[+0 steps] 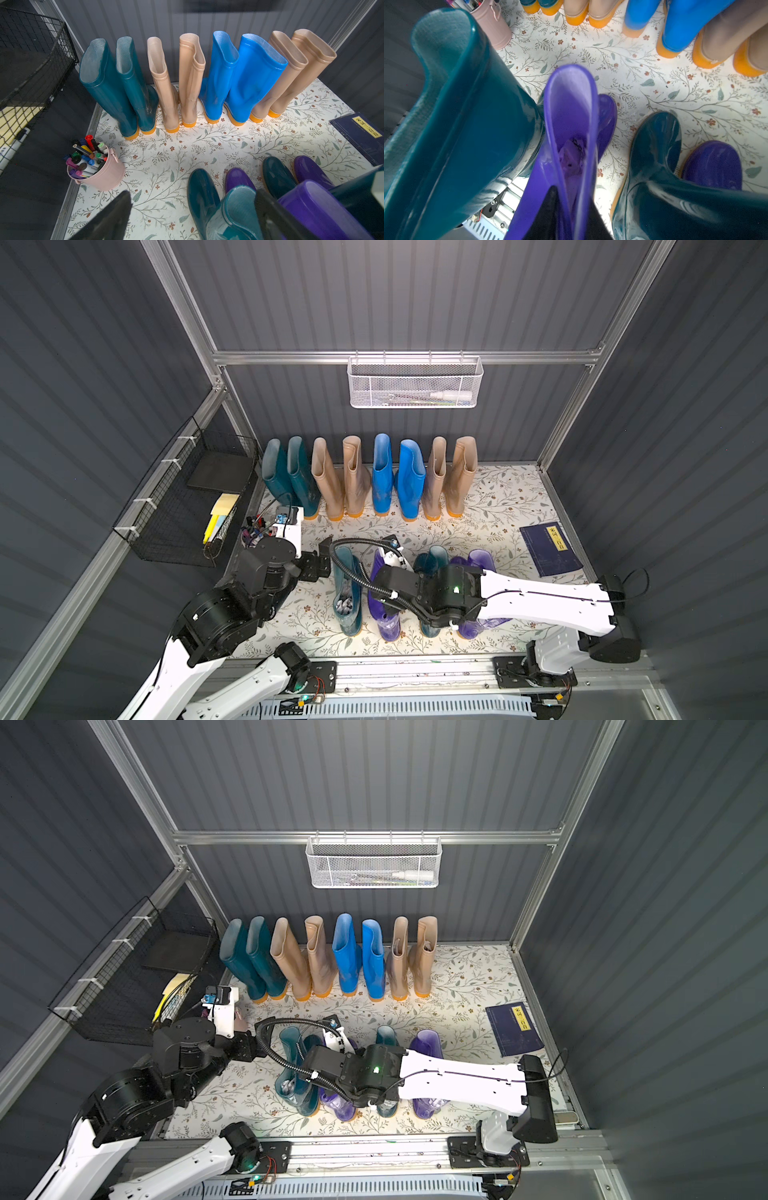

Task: Match and arrange rain boots in pairs
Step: Pick up the rain boot at the center of the board, then place the rain boot at the center of the board.

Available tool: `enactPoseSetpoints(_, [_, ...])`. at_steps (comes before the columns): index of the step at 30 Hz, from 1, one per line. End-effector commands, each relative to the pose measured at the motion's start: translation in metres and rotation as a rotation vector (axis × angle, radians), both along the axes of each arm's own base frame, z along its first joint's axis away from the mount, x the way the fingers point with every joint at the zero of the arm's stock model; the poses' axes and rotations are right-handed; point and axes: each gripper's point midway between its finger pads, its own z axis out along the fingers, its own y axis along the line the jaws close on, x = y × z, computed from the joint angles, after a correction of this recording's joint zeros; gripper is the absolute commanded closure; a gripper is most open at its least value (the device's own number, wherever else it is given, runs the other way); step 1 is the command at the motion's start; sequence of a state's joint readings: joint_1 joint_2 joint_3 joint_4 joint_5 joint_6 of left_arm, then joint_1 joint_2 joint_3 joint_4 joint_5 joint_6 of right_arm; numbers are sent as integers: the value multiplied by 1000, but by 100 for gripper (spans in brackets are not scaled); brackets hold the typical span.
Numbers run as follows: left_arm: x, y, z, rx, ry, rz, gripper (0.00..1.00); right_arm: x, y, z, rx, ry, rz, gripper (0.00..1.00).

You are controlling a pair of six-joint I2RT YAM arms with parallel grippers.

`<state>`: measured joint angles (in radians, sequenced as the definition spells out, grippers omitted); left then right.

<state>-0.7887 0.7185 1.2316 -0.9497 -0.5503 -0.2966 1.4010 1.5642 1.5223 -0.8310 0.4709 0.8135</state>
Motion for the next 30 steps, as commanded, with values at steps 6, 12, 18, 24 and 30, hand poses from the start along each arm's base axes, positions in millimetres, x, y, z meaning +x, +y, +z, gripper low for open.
enactPoseSetpoints(6, [0,0,-2,1,-3,-4,6,10,6,55,148,-85,28,99])
enactPoseSetpoints(12, [1,-2,-2,3,0,-7,7,29,-3,103,239,-173,39,100])
enactPoseSetpoints(18, [2,-4,2,-2,-8,-15,7,45,-12,149,332,-233,80,100])
enactPoseSetpoints(24, [7,-16,17,-7,-33,-57,7,65,-31,199,377,-306,102,100])
enactPoseSetpoints(30, [15,-33,34,-16,-56,-109,8,79,-66,271,438,-455,102,100])
